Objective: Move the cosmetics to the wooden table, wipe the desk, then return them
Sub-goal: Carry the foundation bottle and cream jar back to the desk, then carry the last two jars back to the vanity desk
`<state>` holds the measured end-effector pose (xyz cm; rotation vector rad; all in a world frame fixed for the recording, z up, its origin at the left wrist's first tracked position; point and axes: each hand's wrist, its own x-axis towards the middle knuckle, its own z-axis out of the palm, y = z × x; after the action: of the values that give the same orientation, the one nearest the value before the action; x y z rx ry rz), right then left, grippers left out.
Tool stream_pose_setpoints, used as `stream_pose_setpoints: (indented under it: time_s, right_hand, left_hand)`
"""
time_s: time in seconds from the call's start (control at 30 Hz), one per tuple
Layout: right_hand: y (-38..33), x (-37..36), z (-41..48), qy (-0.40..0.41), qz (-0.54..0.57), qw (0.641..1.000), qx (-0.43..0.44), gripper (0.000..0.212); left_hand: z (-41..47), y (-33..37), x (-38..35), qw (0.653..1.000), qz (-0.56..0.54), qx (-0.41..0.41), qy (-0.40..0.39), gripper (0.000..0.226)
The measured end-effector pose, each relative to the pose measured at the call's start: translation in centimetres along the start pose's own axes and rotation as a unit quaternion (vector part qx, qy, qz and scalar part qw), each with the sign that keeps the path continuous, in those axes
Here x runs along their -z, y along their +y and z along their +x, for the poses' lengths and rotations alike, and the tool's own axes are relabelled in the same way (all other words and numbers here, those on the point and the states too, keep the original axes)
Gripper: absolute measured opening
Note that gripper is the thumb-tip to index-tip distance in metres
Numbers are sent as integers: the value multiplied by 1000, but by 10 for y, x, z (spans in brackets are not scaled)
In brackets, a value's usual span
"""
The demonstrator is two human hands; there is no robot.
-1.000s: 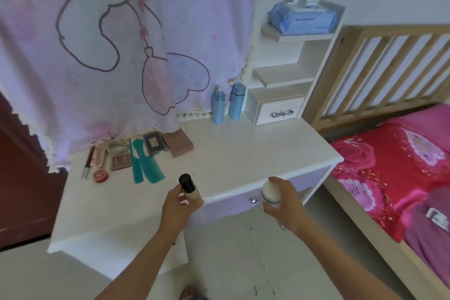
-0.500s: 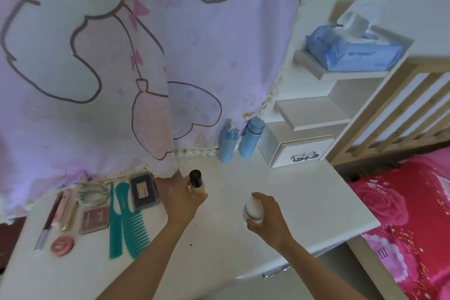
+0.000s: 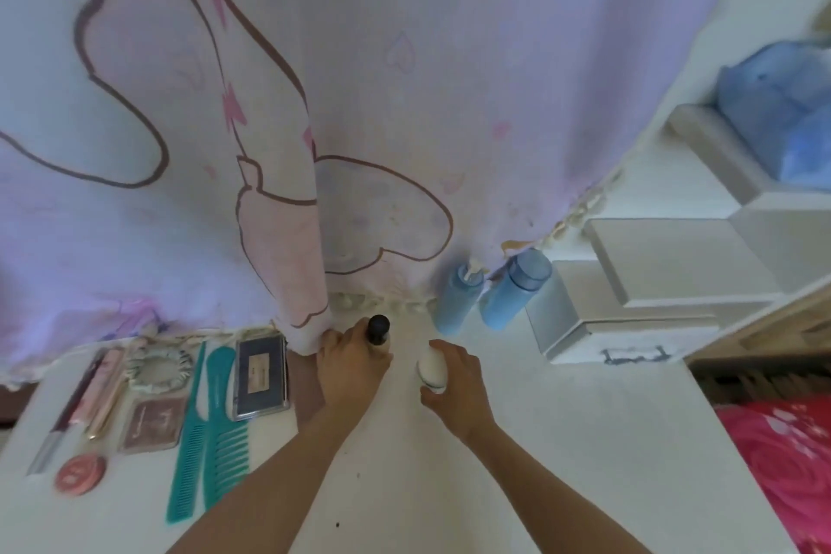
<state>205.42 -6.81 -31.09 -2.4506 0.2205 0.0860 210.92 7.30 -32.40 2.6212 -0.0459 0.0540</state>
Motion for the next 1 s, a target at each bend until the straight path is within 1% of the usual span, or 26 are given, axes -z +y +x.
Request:
stream_pose_setpoints:
  time_s: [0.07,0.17,0.2,0.3,0.33,0.4,0.53,0.63,0.7,0.77,0.8,0.87,0.93,1.0]
  right_hand:
    - [0,-5,18,-11,-11,1000,23,60]
    - [5,-13,45,-35,-6,997,64,59]
    - [7,-16,51,-44,-6,996,78,59]
    - [12,-24,63,-70,-4,991,110,59]
    - [14,-25,66,-78,-4,990,115,60]
    - [16,-26,70,-87,2,990,115,63]
    - [17,-27,71,-97,-15,988,117,69]
    - [16,-26,62,-65,-65,986,142,71]
    - [16,-28,55,-15,-90,979,181,73]
    - [16,-32,47,39,-102,969,220,75]
    - [14,-34,41,54,-100,966,234,74]
    - [5,-39,25,69,-107,957,260,66]
    - [-8,-50,6,83,-130,951,267,63]
    - [-38,-64,-18,90,-145,944,282,62]
  left_hand:
    - [1,3,-4,998,-20,49,-36,44]
    - [8,12,-8,993,-16,118,-24,36]
    - [10,14,-10,992,-16,127,-19,32]
    - [14,15,-18,990,-14,130,47,22]
    - [15,17,-17,988,-13,144,47,22]
    - [16,22,-14,984,-6,175,22,28]
    - [12,21,-15,986,15,164,27,38]
    - [0,13,-17,989,5,144,-12,60]
    - [-15,9,-10,989,-11,146,-19,67]
    - [-33,1,0,989,-40,141,-1,65]
    - [-44,-5,7,989,-43,139,7,63]
    - [-70,-24,26,990,-17,131,40,60]
    - [-97,-48,47,989,30,116,83,59]
    - [-132,-79,75,982,40,161,87,56]
